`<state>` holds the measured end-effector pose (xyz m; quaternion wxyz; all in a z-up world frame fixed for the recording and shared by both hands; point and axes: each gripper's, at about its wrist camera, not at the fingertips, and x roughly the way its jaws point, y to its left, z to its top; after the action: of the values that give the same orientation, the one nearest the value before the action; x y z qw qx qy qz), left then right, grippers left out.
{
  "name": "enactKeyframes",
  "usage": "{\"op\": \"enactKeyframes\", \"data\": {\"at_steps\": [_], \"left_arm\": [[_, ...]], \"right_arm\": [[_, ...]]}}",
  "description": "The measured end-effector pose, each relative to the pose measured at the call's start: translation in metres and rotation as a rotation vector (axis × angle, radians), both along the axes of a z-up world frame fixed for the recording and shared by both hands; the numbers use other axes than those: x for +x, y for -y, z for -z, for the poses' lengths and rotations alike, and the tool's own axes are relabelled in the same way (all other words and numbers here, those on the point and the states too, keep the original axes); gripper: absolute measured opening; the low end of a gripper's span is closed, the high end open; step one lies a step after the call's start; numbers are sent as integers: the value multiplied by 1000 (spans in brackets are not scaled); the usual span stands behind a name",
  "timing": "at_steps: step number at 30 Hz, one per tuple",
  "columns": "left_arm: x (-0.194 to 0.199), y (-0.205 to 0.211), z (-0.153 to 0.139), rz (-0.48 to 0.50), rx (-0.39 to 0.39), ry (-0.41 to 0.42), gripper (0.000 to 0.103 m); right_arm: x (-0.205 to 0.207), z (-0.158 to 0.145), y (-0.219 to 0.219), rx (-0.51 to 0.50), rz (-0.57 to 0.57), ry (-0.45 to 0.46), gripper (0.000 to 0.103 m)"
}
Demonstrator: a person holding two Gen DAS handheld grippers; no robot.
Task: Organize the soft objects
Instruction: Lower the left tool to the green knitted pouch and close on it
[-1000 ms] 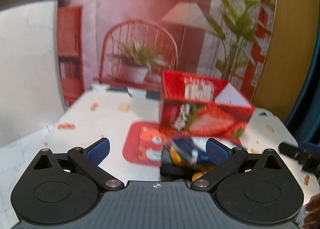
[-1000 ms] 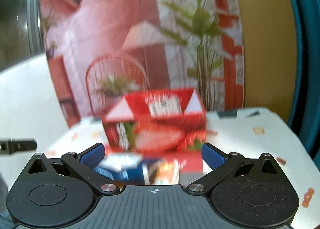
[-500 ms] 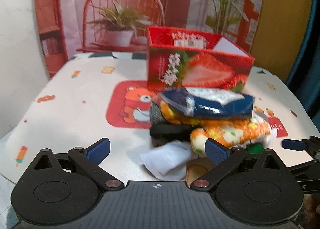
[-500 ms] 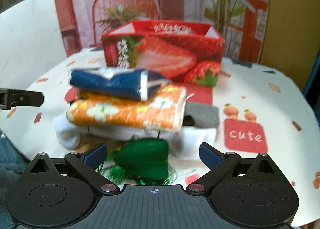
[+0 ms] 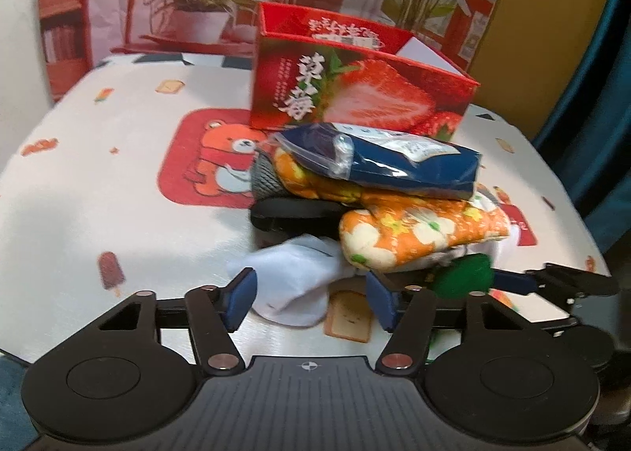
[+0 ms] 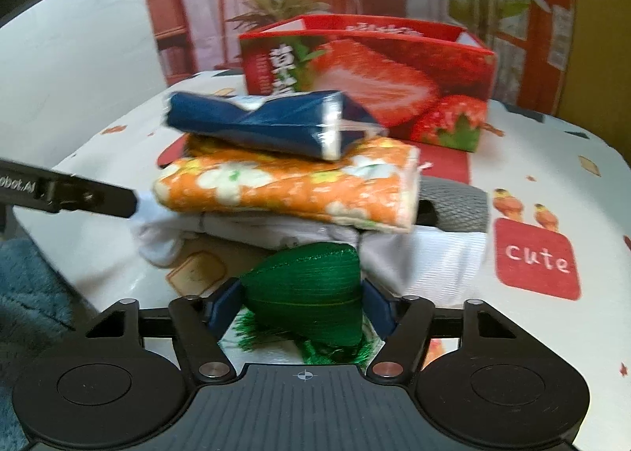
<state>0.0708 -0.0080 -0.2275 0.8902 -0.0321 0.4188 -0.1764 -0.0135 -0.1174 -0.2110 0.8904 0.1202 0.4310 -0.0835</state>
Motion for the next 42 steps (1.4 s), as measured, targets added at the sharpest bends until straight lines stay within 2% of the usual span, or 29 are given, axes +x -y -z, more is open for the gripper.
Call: {"op": "enactKeyframes", "data": {"at_steps": [10, 24, 29, 33, 35, 38, 42], "left_arm": [[3, 8, 8, 44, -81, -47, 55], [10, 23, 20, 107, -163, -90, 54], [13, 32, 26, 148, -184, -94, 53], [18, 35, 37, 151, -199, -128, 52], [19, 34, 42, 151, -218, -143, 52], [20, 34, 45, 154, -227, -159, 51], [20, 34, 50, 157, -243, -168, 51]], "right_arm": [[14, 8, -21, 2, -134, 55, 62], [2, 10, -14, 11, -95, 43, 65], [4, 14, -18, 19, -116, 44, 65], [5, 15, -23, 19, -148, 58, 65], [7, 17, -25, 18, -157, 57, 64], [8, 21, -26, 40, -166, 44, 57], [10, 25, -29, 27, -175, 39, 57]]}}
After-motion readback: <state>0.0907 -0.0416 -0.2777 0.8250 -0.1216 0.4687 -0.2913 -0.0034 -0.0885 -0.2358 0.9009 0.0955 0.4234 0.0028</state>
